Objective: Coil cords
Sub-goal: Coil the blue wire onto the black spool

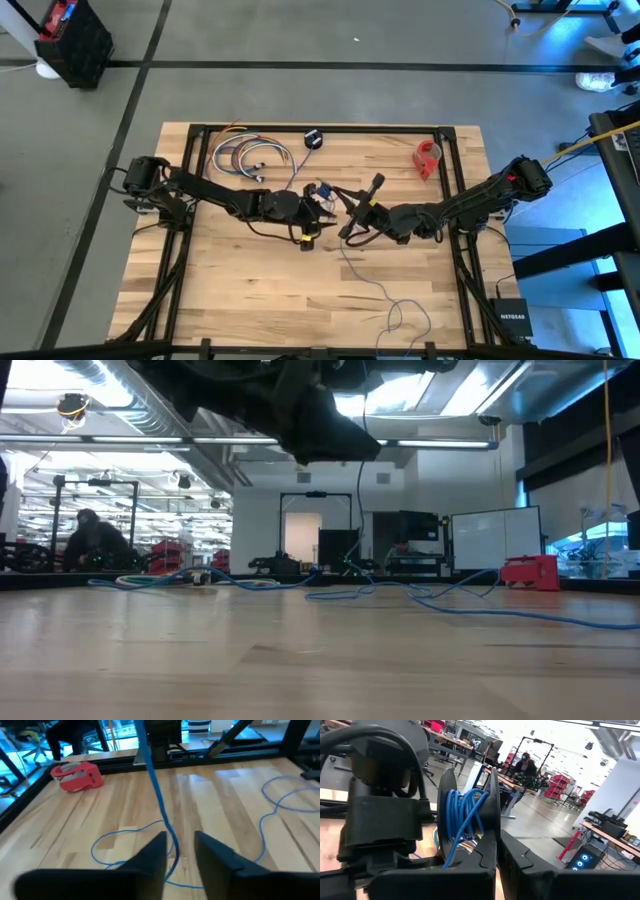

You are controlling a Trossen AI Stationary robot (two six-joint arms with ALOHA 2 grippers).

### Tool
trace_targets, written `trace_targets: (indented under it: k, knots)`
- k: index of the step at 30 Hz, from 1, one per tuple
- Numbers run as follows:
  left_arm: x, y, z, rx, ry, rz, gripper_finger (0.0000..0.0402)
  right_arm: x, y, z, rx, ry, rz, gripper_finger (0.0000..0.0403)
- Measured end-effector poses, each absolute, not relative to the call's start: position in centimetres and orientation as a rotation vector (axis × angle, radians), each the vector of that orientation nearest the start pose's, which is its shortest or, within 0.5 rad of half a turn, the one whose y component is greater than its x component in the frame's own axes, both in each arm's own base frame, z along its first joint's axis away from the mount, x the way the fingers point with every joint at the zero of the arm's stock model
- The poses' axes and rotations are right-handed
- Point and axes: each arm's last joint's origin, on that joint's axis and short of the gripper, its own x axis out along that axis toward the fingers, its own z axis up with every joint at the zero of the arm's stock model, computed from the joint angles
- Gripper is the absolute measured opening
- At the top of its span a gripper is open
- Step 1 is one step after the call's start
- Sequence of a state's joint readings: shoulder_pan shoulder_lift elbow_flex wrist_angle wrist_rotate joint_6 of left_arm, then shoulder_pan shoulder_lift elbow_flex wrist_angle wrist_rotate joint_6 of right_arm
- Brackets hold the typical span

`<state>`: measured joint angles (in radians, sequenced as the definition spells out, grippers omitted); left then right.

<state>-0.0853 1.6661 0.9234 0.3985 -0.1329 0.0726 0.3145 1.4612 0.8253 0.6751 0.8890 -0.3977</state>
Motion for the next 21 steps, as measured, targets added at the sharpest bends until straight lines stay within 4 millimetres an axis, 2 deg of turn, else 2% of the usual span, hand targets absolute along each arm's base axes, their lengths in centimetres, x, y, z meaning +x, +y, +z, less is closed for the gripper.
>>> trace_targets:
  k: [3,5,11,21]
  knots:
    - [35.5,-2.6,21.0,0.138,0.366,0.032,0.0023,30.2,7.5,27.2,-0.366,0.077,-0.548,0.0005]
    - [35.5,-2.6,20.9,0.151,0.377,0.032,0.0008,30.2,7.5,27.2,-0.367,0.078,-0.544,0.0005]
    - [35.5,-2.3,20.8,0.155,0.391,0.050,0.0004,30.2,7.6,27.2,-0.378,0.073,-0.528,0.0005]
    - [35.1,-0.7,20.1,0.167,0.494,0.158,0.0004,30.3,7.6,27.3,-0.367,0.056,-0.508,0.0005]
